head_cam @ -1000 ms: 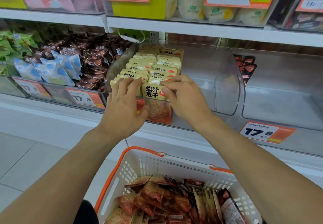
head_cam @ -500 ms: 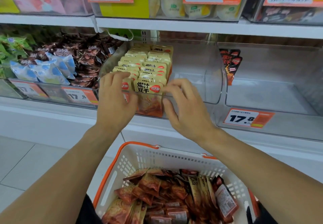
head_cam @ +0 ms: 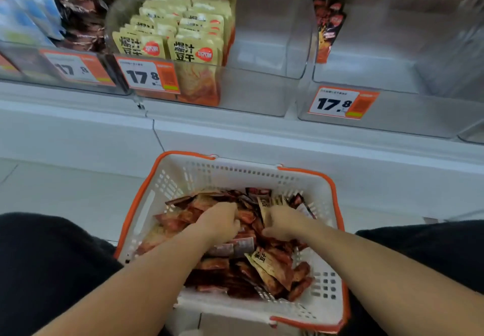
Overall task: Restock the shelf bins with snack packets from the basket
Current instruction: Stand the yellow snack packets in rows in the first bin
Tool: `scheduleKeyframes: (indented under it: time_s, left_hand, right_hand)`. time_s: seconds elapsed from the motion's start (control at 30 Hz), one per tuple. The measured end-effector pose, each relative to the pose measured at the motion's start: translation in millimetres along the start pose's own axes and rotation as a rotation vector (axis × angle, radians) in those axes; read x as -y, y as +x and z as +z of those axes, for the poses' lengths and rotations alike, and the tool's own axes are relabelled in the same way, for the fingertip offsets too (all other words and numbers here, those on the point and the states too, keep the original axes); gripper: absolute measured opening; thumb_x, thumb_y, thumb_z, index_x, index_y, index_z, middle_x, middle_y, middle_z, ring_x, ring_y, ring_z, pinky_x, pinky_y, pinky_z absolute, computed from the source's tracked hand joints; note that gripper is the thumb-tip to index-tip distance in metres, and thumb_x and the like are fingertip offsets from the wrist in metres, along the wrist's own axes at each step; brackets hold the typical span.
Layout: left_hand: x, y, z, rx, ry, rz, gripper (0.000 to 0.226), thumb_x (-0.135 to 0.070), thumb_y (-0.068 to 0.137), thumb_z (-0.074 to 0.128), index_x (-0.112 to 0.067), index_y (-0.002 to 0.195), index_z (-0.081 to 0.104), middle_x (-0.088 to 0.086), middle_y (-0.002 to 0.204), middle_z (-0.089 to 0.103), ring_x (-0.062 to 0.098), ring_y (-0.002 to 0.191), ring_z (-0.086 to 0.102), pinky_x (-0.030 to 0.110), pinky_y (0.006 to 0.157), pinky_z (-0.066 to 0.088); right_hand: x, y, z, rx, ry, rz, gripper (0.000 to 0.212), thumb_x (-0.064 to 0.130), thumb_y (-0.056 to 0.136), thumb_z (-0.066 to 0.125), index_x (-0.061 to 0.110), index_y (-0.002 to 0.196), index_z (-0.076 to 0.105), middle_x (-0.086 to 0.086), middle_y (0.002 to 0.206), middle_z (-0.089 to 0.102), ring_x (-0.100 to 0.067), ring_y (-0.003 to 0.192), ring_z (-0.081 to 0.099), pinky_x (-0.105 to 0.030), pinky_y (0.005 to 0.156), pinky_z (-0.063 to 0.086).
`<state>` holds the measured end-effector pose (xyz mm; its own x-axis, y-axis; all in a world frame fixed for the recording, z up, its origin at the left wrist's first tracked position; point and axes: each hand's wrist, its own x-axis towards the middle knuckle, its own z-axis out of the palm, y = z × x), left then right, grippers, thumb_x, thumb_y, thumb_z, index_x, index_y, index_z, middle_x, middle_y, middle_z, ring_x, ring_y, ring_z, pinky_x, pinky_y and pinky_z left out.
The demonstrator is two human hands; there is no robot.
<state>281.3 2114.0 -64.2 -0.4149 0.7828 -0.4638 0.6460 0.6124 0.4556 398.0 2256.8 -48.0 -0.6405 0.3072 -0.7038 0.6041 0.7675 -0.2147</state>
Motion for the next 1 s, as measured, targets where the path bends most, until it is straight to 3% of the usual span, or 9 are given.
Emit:
scheduleKeyframes:
  time_s: [0.13, 0.27, 0.43, 0.53, 0.6, 0.67, 0.83, 0.93, 1.0]
  left_hand:
    - [23, -15, 59, 0.229, 0.109, -0.088, 0.022, -0.033, 0.093, 0.054, -0.022, 0.111, 0.057, 0.006, 0.121, 0.063, 0.031, 0.113, 0.059, 0.037, 0.089, 0.045]
    - [24, -16, 79, 0.153, 0.219, -0.103, 0.027, -0.038, 0.09, 0.055, -0.02, 0.109, 0.062, 0.004, 0.117, 0.064, 0.028, 0.11, 0.06, 0.038, 0.092, 0.044]
    - [23, -15, 85, 0.136, 0.217, -0.102, 0.033, -0.049, 0.093, 0.054, -0.02, 0.108, 0.058, 0.003, 0.115, 0.062, 0.028, 0.113, 0.057, 0.044, 0.098, 0.038]
    - [23, -13, 85, 0.108, 0.139, -0.119, 0.032, -0.055, 0.093, 0.052, -0.023, 0.091, 0.054, -0.001, 0.1, 0.064, 0.025, 0.1, 0.06, 0.042, 0.093, 0.043]
    - [23, -10, 88, 0.13, 0.076, -0.121, 0.039, -0.062, 0.091, 0.052, -0.024, 0.083, 0.057, -0.004, 0.089, 0.063, 0.023, 0.091, 0.061, 0.038, 0.082, 0.048]
    - [19, -8, 90, 0.184, 0.039, -0.125, 0.043, -0.065, 0.09, 0.051, -0.024, 0.082, 0.061, -0.003, 0.089, 0.065, 0.022, 0.093, 0.06, 0.04, 0.084, 0.049]
    - [3, -10, 97, 0.199, -0.023, -0.17, 0.032, -0.056, 0.092, 0.056, -0.028, 0.084, 0.067, -0.004, 0.103, 0.068, 0.024, 0.118, 0.05, 0.051, 0.106, 0.035]
    - [4, -8, 98, 0.199, -0.155, -0.211, 0.027, -0.051, 0.086, 0.065, -0.029, 0.072, 0.069, -0.01, 0.083, 0.068, 0.022, 0.102, 0.061, 0.05, 0.1, 0.045]
    - [2, -7, 88, 0.186, -0.221, -0.2, 0.024, -0.048, 0.087, 0.068, -0.027, 0.074, 0.07, -0.011, 0.077, 0.067, 0.013, 0.084, 0.062, 0.035, 0.084, 0.052]
  right_hand:
    - [-15, 3, 50, 0.036, 0.035, 0.023, 0.029, 0.032, 0.087, 0.069, 0.007, 0.101, 0.068, -0.01, 0.104, 0.07, -0.028, 0.1, 0.065, -0.034, 0.079, 0.053]
    - [-28, 5, 101, -0.034, 0.206, 0.127, 0.022, 0.03, 0.093, 0.059, 0.014, 0.106, 0.067, -0.008, 0.107, 0.07, -0.028, 0.101, 0.065, -0.03, 0.075, 0.047]
    - [-39, 5, 146, -0.003, 0.414, 0.184, 0.039, 0.028, 0.101, 0.05, 0.014, 0.137, 0.056, -0.008, 0.139, 0.057, -0.026, 0.126, 0.053, -0.029, 0.108, 0.038]
    - [-41, -4, 143, -0.034, 0.509, 0.185, 0.032, 0.017, 0.101, 0.05, 0.013, 0.13, 0.064, -0.007, 0.133, 0.062, -0.023, 0.122, 0.056, -0.024, 0.101, 0.039]
    - [-43, -7, 142, -0.032, 0.542, 0.19, 0.028, 0.019, 0.098, 0.059, 0.014, 0.125, 0.067, -0.004, 0.126, 0.065, -0.016, 0.111, 0.059, -0.019, 0.092, 0.041]
    - [-44, -8, 144, -0.031, 0.598, 0.208, 0.027, 0.023, 0.093, 0.069, 0.014, 0.119, 0.068, -0.003, 0.12, 0.067, -0.011, 0.1, 0.057, -0.02, 0.087, 0.044]
    - [-41, -6, 143, 0.022, 0.714, 0.262, 0.074, 0.036, 0.077, 0.085, 0.013, 0.137, 0.049, -0.005, 0.129, 0.059, -0.016, 0.11, 0.056, -0.025, 0.089, 0.044]
    - [-32, -1, 132, 0.047, 0.785, 0.306, 0.072, 0.04, 0.066, 0.091, 0.011, 0.122, 0.055, -0.003, 0.116, 0.064, -0.019, 0.105, 0.062, -0.032, 0.09, 0.052]
    - [-27, 4, 112, 0.009, 0.967, 0.367, 0.063, 0.027, 0.064, 0.094, 0.007, 0.11, 0.056, -0.007, 0.107, 0.067, -0.023, 0.097, 0.067, -0.04, 0.086, 0.058]
